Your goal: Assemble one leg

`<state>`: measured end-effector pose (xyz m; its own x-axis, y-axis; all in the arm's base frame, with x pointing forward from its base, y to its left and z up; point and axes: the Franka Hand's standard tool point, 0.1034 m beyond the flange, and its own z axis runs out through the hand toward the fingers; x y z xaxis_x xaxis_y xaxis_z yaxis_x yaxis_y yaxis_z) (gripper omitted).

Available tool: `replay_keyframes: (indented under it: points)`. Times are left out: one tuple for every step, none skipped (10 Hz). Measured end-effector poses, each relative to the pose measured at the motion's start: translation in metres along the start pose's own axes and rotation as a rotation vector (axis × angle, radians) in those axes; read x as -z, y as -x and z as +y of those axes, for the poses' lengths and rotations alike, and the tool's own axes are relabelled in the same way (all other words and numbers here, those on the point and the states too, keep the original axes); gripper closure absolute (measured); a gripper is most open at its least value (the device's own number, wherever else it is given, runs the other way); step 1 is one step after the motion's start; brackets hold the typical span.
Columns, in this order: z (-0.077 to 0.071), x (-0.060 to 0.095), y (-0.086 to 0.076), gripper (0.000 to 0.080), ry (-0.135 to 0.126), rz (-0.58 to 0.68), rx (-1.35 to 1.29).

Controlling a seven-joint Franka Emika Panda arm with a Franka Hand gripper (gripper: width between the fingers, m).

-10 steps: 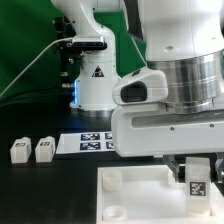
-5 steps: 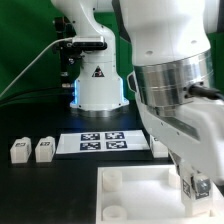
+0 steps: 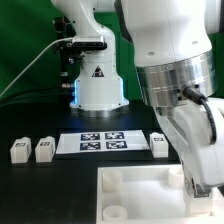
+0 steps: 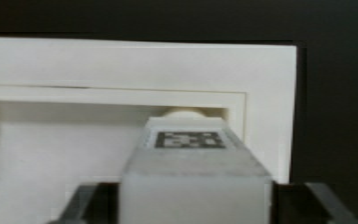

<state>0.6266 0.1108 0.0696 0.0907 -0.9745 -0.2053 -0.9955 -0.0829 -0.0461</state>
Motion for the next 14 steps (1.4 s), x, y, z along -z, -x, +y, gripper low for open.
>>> replay_keyframes:
  points:
    - [0.002, -0.003, 0.003, 0.0309, 0.006, 0.001, 0.086]
    - [0.002, -0.004, 0.004, 0.0185, 0.007, 0.001, 0.189]
    - [0.001, -0.003, 0.007, 0.0161, 0.014, 0.019, 0.375]
    - [0.001, -0.002, 0.011, 0.0161, 0.019, 0.033, 0.514]
    - [0.001, -0.003, 0.009, 0.0152, 0.022, 0.032, 0.598]
    - [0.001, -0.003, 0.007, 0.0152, 0.024, 0.033, 0.698]
    - [0.001, -0.003, 0.007, 0.0151, 0.028, 0.034, 0.783]
    - [0.001, -0.001, 0.006, 0.0151, 0.068, 0.061, 1.0]
    - [-0.003, 0.003, 0.007, 0.0151, 0.085, 0.066, 1.144]
    - [-0.006, 0.007, 0.006, 0.0151, 0.101, 0.064, 1.339]
    - [-0.009, 0.009, 0.004, 0.0151, 0.099, 0.064, 1.428]
    - [-0.009, 0.008, 0.003, 0.0181, 0.093, 0.068, 1.407]
    - [-0.009, 0.008, 0.004, 0.0181, 0.092, 0.069, 1.391]
    - [-0.009, 0.008, 0.004, 0.0357, 0.092, 0.069, 1.383]
